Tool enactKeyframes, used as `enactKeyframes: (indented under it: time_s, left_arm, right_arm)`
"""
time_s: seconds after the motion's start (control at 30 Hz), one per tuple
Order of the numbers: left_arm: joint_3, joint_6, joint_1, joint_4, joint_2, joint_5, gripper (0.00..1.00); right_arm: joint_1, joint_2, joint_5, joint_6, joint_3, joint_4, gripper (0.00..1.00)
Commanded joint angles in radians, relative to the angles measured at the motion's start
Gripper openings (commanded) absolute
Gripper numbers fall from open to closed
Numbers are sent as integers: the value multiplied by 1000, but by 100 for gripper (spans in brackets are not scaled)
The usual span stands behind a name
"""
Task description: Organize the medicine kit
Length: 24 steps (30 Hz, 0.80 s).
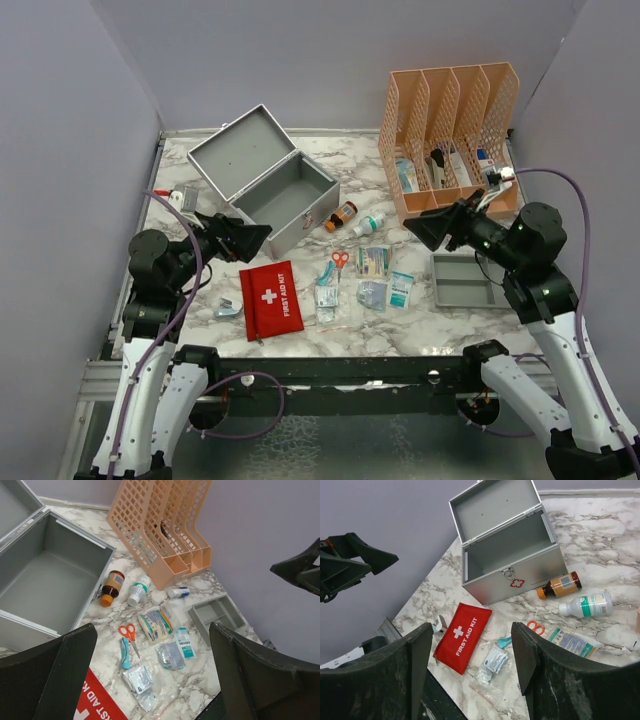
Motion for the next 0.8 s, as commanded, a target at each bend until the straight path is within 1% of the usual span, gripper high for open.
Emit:
enactKeyframes:
  time_s: [0.0, 0.13, 0.27, 0.3, 0.4, 0.5, 0.6, 0.7, 0.77]
  left_arm:
    - [-15, -20, 0, 127, -2, 126, 99]
    - [-24, 9, -1, 140, 8, 150, 99]
    - [-40, 13, -7, 133, 15, 131, 99]
    - [-43, 12, -8, 136, 18, 127, 99]
    - [-52, 14, -9, 146, 26, 118, 99]
    - [-51, 18, -9, 156, 35, 103, 99]
    - [-46, 27, -9, 166, 44, 83, 99]
    - [-32, 46, -9, 152, 54, 55, 99]
    - [-24, 56, -9, 144, 60, 38, 99]
  right_arm:
    - [-9, 24, -63, 38, -38, 88, 67]
    - [-10, 57, -159, 85, -109, 201, 68]
    - [-10, 118, -165, 170, -162, 260, 68]
    - [-10, 142, -192, 167, -172, 282, 67]
    - [-10, 239, -310, 189, -202, 378, 61]
    - [8, 319, -350, 248, -258, 499, 56]
    - [69, 377, -281, 287, -300, 572, 54]
    - [179, 444, -157, 284, -286, 571, 53]
    - [256, 500, -67, 291, -272, 578, 50]
